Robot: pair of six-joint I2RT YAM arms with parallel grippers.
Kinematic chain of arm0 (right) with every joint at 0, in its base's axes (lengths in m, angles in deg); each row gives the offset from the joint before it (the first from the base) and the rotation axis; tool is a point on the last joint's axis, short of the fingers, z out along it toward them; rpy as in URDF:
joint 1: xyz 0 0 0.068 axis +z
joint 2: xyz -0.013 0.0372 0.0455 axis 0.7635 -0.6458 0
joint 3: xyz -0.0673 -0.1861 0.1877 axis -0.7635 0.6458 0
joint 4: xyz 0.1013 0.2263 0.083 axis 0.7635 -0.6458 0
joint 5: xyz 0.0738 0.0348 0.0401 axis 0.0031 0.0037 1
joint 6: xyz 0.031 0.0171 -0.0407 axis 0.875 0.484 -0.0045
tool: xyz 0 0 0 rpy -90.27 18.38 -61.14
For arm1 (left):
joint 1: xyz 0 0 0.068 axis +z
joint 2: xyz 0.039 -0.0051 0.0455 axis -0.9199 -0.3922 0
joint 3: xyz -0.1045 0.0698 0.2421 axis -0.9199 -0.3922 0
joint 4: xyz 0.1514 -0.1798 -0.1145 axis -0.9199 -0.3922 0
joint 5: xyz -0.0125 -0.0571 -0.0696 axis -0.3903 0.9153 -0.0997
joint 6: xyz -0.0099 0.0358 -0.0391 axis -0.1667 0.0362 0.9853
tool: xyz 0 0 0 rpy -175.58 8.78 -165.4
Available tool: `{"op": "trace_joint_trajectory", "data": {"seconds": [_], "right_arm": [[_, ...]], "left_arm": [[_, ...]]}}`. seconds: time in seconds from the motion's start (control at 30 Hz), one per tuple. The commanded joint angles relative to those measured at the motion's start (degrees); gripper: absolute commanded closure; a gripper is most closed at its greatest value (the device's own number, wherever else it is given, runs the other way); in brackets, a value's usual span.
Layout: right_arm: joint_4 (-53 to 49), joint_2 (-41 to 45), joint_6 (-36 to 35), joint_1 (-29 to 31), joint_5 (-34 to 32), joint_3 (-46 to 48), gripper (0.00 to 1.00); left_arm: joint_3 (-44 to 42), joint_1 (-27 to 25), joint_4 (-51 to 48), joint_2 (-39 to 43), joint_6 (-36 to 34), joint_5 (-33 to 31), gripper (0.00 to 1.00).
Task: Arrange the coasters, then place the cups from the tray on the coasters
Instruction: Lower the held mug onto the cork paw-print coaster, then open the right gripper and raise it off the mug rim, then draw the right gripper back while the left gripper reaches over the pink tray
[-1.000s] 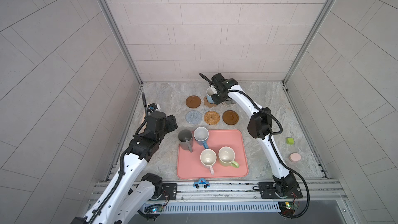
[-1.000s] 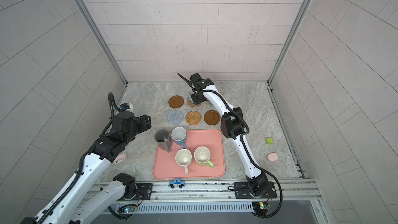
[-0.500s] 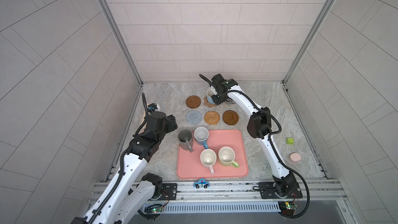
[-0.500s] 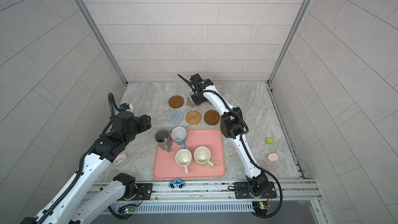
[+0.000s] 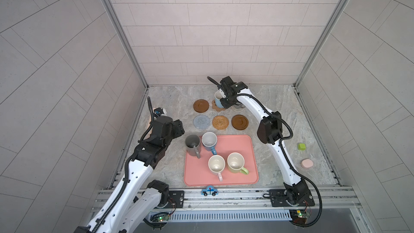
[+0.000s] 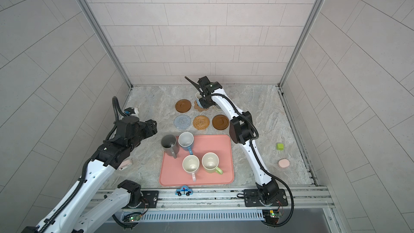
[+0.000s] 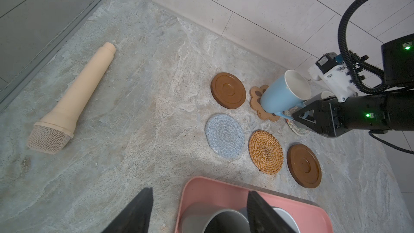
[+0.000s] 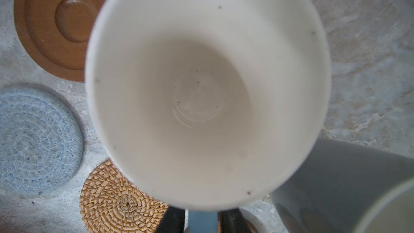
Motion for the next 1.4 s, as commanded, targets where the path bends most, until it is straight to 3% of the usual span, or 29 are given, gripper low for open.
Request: {"op": "trace_joint_trajectory", "data": {"seconds": [0.0,0.9,1.1,1.23,1.37], "right_arm": [[-1.55,1.02,-0.40,-0.16,-1.19,-1.51,0.69],[-8.94,11.38,0.63,-0.07,-1.97,0.17,0.54],[-8.15,18.79,2.43,0.62,-3.56,7.82,0.53],[-4.28,26.80,3.36,1.33,-3.83,18.15,0.52],[-1.05,34.18,5.70,1.40,-5.30,27.97,0.52]], "left_arm": [[-0.65,0.42,-0.80,1.00,-0.27,-1.42,0.27],[1.58,0.40,-3.32,0.97,-0.25,0.22,0.27],[4.64,0.25,-7.96,-1.15,0.32,3.01,0.29],[5.22,-0.34,-10.27,-1.50,2.48,5.02,0.32],[7.07,-4.00,-12.39,-2.01,4.35,5.43,0.33]]}}
